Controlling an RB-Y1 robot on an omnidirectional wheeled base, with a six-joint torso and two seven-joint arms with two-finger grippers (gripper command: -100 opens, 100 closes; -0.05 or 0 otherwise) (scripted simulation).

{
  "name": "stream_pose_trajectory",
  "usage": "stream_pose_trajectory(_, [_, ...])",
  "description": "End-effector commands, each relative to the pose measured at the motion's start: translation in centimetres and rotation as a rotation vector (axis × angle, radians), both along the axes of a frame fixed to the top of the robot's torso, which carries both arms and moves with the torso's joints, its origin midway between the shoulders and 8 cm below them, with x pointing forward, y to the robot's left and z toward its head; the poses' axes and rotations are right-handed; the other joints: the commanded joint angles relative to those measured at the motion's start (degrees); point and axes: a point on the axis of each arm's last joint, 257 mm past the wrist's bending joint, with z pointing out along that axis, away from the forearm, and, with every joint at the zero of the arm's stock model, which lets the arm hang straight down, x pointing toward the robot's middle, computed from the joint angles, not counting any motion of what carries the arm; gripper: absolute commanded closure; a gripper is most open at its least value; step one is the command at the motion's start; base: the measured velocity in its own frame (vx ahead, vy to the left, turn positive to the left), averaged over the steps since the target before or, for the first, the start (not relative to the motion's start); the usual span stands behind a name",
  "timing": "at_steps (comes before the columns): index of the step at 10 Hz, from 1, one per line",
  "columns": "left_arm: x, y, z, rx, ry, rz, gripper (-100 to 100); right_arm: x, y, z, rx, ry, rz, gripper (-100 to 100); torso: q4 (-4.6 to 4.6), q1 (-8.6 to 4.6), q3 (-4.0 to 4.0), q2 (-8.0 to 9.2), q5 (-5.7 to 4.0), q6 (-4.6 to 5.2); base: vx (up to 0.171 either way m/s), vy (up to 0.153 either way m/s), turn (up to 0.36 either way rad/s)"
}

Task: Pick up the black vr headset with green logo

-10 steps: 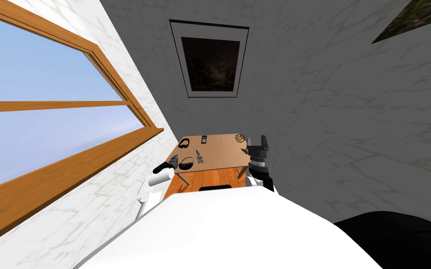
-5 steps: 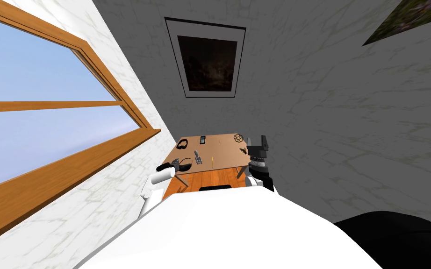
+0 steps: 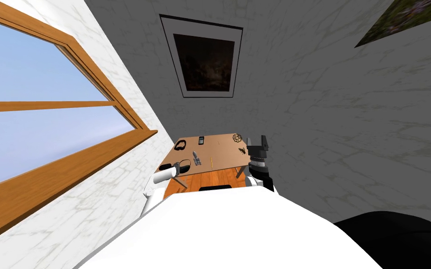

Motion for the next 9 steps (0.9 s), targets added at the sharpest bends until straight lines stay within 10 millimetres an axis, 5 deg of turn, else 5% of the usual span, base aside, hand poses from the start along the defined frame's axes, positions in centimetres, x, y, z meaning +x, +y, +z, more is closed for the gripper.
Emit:
stream_pose_trajectory(1, [-0.8,0.0,-1.2,-0.021,0.049,0.015,-100,0.0,0.0,0.0,0.0,0.0,0.0,0,0.0,0.0,0.0,0.0,0.0,0.0,0.023,-0.006,-0.075])
stream_pose_trajectory(6, [-2.1,-0.3,-2.9,-0.053,0.126,0.039,-100,0.0,0.0,0.0,0.0,0.0,0.0,0,-0.01,0.02,-0.03,-0.05,0.0,-0.01,0.025,0.0,-0.048])
stream_pose_trajectory(7, [-2.2,-0.3,-3.0,-0.056,0.13,0.04,0,0.0,0.0,0.0,0.0,0.0,0.0,0,0.0,0.02,0.0,0.0,0.0,-0.02,0.0,0.0,0.0])
stream_pose_trajectory(8, [-2.8,0.3,-3.9,-0.057,0.129,0.055,-100,0.0,0.0,0.0,0.0,0.0,0.0,0,0.01,0.01,0.03,0.05,0.0,-0.02,0.018,0.004,-0.13])
stream_pose_trajectory(9, [-2.9,0.4,-4.1,-0.057,0.129,0.058,-100,0.0,0.0,0.0,0.0,0.0,0.0,0,0.01,0.03,0.02,0.02,0.0,0.01,0.02,0.01,-0.079])
